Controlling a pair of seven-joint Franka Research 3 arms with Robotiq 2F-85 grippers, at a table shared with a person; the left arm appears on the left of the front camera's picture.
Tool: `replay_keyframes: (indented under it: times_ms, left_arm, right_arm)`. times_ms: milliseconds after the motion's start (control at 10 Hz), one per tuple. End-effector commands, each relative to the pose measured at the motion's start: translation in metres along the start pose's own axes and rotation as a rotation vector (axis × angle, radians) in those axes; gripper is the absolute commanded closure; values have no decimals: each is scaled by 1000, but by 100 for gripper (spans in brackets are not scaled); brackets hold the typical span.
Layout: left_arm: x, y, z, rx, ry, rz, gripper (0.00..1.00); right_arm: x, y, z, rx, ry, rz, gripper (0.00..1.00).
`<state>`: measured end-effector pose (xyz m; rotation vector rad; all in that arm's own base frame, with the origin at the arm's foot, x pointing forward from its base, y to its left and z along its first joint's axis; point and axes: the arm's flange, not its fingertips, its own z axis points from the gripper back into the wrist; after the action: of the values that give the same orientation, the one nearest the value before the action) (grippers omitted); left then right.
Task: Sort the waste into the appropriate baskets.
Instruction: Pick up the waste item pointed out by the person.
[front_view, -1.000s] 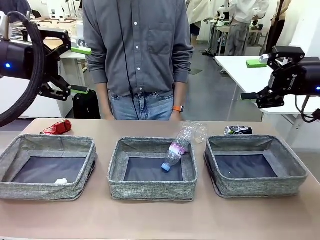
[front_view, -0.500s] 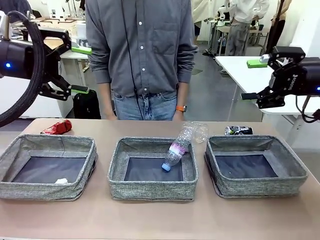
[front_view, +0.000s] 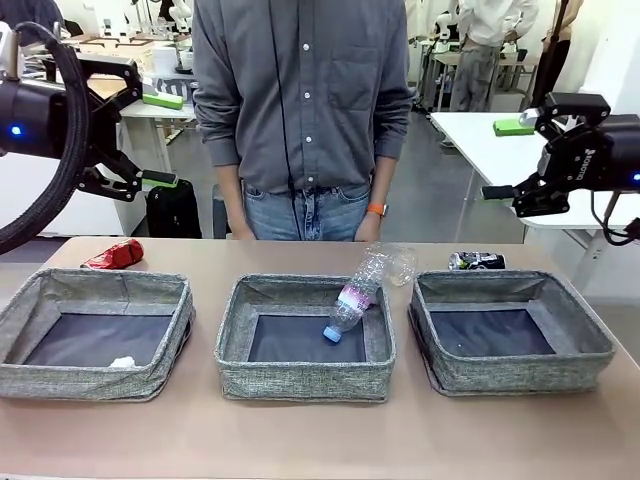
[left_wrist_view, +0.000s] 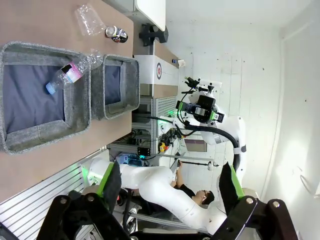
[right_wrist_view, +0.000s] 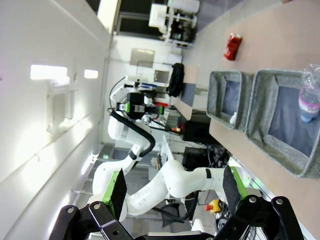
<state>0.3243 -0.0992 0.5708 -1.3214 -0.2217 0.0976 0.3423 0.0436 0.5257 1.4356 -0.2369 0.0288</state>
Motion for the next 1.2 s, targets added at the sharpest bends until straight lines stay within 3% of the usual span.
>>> replay_keyframes:
  times_ms: [0, 1100]
  left_arm:
    - [-2, -2, 1, -4, -1, 9, 0]
    - [-2, -2, 1, -4, -1, 9, 0]
  right_arm:
    - [2, 4, -2, 20, -9, -8, 0]
    - [0, 0, 0, 0, 0, 0, 0]
